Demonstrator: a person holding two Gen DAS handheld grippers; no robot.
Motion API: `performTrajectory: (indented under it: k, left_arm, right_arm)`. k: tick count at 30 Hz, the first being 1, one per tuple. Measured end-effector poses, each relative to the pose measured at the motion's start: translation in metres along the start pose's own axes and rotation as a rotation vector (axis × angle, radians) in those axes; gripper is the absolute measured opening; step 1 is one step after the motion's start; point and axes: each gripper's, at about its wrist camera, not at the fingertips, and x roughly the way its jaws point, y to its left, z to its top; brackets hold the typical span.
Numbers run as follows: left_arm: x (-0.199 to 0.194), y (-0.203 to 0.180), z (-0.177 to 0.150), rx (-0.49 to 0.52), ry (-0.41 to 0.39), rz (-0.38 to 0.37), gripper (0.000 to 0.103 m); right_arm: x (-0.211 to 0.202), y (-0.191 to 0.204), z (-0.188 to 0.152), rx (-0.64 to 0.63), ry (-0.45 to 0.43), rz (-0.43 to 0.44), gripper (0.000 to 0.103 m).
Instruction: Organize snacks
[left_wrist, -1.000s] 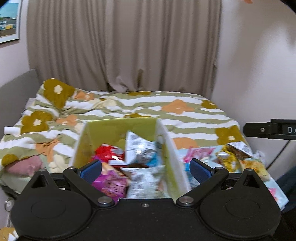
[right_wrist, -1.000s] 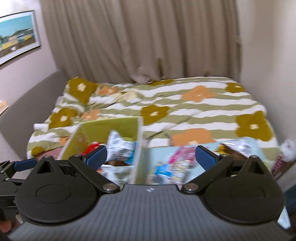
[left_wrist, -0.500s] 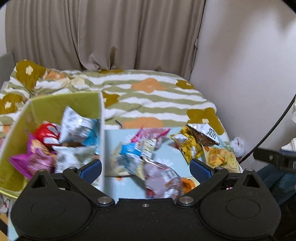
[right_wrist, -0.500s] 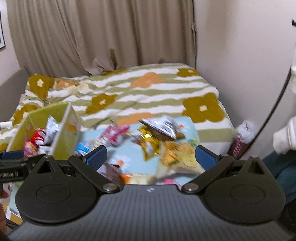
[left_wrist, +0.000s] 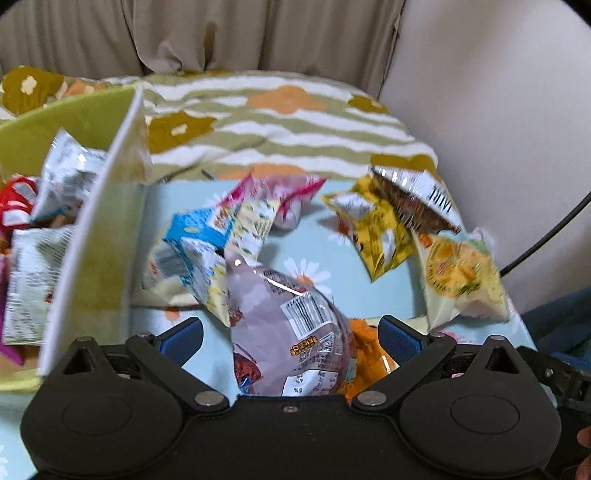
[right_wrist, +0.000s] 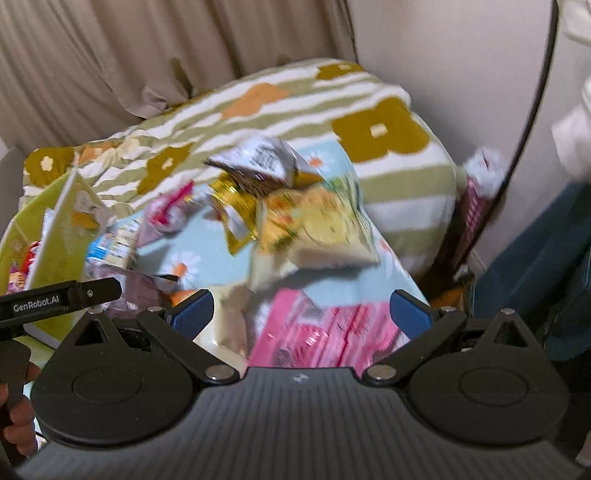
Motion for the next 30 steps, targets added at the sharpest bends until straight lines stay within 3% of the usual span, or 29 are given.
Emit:
performTrajectory:
  k: [4,6,9,14,24,30]
  left_arm:
    - [0.017,0.002,-0.001,-0.013,0.04,-0.025,0.093]
    - [0.024,0.003,-0.002,-0.011,0.066,-0.032,0.078]
    - [0.026,0.006,-0.004,-0.015,0.068,-0.056,0.07]
    - [0.024,0.001,-0.006,0.025,0.065,-0.041,0.065]
    - [0.004,-0.012,-0.016,0.126,0.017,0.013,0.064]
    - [-0.009,-0.012,-0.019,0.132,-0.009,0.034,0.064]
  right_arm:
    - [0.013,-0.007,-0.009,0.018,0.038,-0.016,0.103]
    - [0.02,-0.009,-0.011,0.03,0.057,-0.021,0.103]
    - [0.027,-0.011,-0.015,0.044,0.078,-0.034,0.103]
    - [0.034,-0.014,-0.021,0.044,0.104,-0.051,0.103]
    - [0.047,-0.01,-0.023,0.016,0.124,-0.044,0.103]
    - [0.056,-0.005,-0.02,-0.03,0.134,-0.052,0.103]
